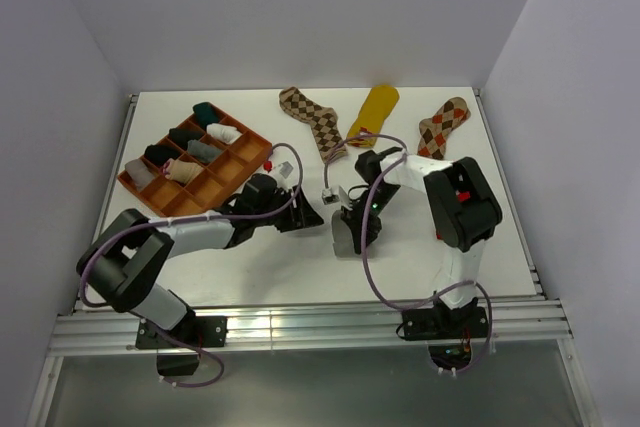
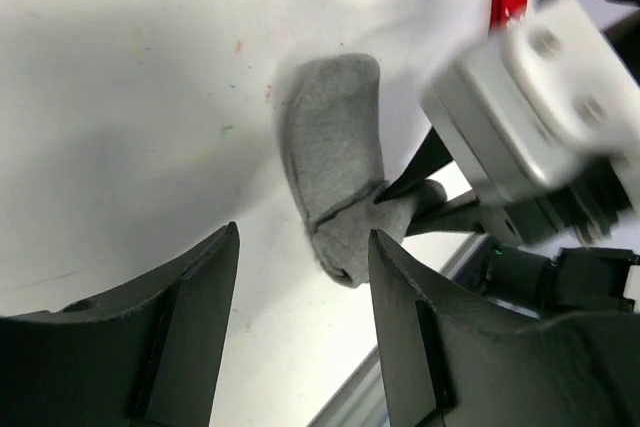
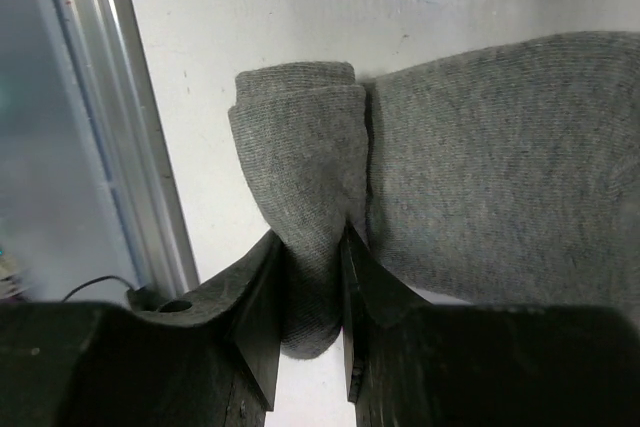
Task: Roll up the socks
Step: Roll the sock at the center of the board.
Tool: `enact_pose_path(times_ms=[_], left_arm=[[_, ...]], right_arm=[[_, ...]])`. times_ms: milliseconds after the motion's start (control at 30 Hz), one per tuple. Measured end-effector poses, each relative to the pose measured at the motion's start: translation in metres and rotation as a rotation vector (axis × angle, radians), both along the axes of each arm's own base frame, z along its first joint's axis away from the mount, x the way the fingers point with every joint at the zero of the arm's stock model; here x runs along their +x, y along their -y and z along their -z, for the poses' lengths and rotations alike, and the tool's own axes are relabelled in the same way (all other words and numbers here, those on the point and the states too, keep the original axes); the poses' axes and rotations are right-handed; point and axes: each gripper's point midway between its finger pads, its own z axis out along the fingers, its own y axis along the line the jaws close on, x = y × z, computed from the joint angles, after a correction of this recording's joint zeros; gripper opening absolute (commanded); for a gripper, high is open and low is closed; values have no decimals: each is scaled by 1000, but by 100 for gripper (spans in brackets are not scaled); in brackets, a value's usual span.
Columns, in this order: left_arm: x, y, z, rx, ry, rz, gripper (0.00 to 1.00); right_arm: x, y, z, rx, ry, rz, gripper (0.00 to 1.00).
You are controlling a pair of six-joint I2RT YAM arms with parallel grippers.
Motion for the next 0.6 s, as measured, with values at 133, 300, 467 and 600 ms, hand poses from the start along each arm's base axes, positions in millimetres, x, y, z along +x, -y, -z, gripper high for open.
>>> enact_pose_path(times_ms=[133,300,467,600], left_arm=[[-2,-4,-7,49,127,5,62],[-20,20,-14,127,311,134,62],[-30,56,-29,167,461,258,62],[-28,66,-19,212,502,307,61]], right_arm=[[1,0,0,-30,-99,22,18],[1,0,1,-63,-186,50,18],[1,-1,1,-92,-254,73,18],[1,-1,1,-107,-280,83,18]])
